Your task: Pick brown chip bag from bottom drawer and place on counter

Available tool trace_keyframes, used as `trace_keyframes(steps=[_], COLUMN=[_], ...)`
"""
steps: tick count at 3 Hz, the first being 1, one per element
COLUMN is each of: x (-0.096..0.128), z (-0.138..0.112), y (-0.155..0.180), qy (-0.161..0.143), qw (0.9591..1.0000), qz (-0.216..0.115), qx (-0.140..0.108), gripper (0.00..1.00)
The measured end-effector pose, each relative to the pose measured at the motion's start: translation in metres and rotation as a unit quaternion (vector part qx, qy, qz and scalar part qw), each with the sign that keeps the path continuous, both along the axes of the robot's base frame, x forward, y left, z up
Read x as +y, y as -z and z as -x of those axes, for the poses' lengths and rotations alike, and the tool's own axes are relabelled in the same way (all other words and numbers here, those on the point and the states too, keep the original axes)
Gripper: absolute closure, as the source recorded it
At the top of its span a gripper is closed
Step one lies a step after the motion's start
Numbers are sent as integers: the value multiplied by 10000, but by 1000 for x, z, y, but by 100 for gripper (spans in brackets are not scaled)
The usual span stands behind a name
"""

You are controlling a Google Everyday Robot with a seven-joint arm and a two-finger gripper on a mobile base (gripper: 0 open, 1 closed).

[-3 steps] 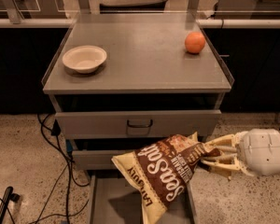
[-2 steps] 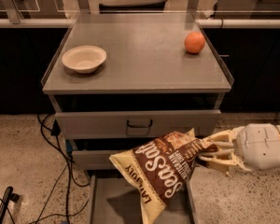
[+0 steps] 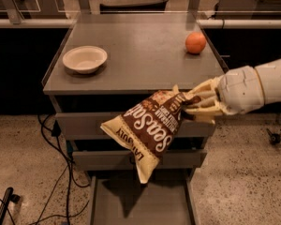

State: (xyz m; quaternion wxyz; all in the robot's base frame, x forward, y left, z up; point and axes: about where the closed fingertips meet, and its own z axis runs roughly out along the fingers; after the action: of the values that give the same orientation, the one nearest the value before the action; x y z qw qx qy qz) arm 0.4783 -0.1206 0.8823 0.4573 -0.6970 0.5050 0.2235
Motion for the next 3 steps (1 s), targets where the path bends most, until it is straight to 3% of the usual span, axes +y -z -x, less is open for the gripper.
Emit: trace_keyframes(steps=[2,3], x=[26,33], z=[-79,-101], y=[-47,-64], qy=[-12,667], qw=[9991,9960], qz=[-335,-508], qx=[256,309], gripper=[100,100])
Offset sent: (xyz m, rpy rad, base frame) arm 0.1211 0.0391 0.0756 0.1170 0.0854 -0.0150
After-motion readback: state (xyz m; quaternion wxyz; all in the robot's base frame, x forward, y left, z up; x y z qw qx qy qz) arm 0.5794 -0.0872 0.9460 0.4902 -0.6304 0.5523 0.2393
